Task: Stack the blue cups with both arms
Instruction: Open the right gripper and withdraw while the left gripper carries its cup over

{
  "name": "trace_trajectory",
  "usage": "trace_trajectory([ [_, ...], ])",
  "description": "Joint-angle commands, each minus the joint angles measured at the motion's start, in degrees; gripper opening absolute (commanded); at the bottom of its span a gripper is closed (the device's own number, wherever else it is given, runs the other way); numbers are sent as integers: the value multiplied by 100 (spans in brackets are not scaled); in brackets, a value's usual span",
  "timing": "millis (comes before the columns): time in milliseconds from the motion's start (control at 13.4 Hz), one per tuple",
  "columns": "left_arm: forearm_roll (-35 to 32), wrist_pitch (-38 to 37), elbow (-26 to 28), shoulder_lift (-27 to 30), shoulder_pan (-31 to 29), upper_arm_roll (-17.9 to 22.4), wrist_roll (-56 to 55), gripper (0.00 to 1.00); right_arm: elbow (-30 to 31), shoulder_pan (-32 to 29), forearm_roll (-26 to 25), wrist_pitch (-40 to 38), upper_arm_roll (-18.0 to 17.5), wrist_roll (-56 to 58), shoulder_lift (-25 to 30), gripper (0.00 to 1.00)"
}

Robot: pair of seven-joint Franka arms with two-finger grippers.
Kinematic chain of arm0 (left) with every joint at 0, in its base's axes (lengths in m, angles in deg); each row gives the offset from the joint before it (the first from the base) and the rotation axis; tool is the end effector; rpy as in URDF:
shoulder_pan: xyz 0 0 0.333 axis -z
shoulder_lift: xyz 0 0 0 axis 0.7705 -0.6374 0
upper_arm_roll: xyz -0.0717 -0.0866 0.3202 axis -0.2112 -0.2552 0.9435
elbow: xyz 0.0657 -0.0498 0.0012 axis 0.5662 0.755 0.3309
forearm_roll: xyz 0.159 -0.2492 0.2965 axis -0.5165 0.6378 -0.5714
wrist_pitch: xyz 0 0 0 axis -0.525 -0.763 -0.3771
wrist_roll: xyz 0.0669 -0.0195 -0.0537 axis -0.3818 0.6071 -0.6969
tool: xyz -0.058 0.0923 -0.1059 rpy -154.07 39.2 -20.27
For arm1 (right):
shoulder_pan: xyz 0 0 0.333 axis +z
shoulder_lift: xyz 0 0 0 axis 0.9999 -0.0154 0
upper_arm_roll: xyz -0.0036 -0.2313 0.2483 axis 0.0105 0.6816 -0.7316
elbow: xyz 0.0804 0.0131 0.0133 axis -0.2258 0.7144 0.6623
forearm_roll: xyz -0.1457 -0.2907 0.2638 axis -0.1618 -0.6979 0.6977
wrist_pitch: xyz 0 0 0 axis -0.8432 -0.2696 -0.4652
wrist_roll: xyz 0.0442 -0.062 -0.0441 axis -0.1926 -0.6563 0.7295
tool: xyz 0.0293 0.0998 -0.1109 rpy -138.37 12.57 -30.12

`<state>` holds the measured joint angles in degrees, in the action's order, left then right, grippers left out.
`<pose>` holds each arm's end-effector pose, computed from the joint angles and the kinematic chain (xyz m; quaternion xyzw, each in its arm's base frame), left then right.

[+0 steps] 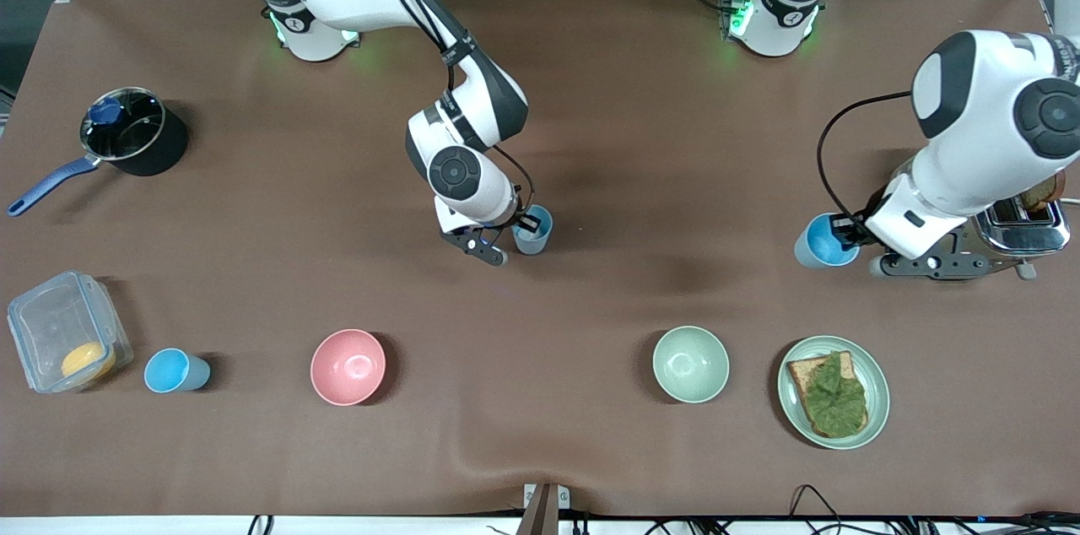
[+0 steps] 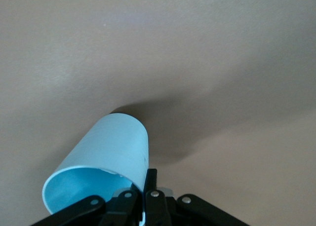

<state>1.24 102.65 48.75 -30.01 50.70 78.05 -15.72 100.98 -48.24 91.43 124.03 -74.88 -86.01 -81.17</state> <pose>0.6347 -0.0994 0.4163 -0.9999 -0.0154 -0.0046 0.0028 0.5441 0.4790 0.1932 -0.9582 0.2566 0.1081 0.0653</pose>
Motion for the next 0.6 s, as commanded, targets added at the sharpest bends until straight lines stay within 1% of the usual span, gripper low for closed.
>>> trace_trajectory([
  [0,-13,-103,-123,30,119,-536,-1341,0,-169,43,159,19,60,-59,-127,99],
  [150,-13,-77,-228,-31,180,-924,-2310,0,-370,-61,150,-86,69,2,-83,100],
  [224,-13,-77,-281,-154,268,-1083,-2679,0,-424,-53,133,-208,69,11,-83,100],
  [299,-21,-34,-325,-233,417,-1163,-3075,0,-502,-62,115,-270,78,2,-66,100],
  [374,-21,-33,-421,-321,688,-1163,-3470,0,-582,-79,106,-445,104,2,-13,100],
  [524,-91,98,-457,-348,1250,-1163,-4209,0,-967,-333,63,-1172,157,89,57,100],
])
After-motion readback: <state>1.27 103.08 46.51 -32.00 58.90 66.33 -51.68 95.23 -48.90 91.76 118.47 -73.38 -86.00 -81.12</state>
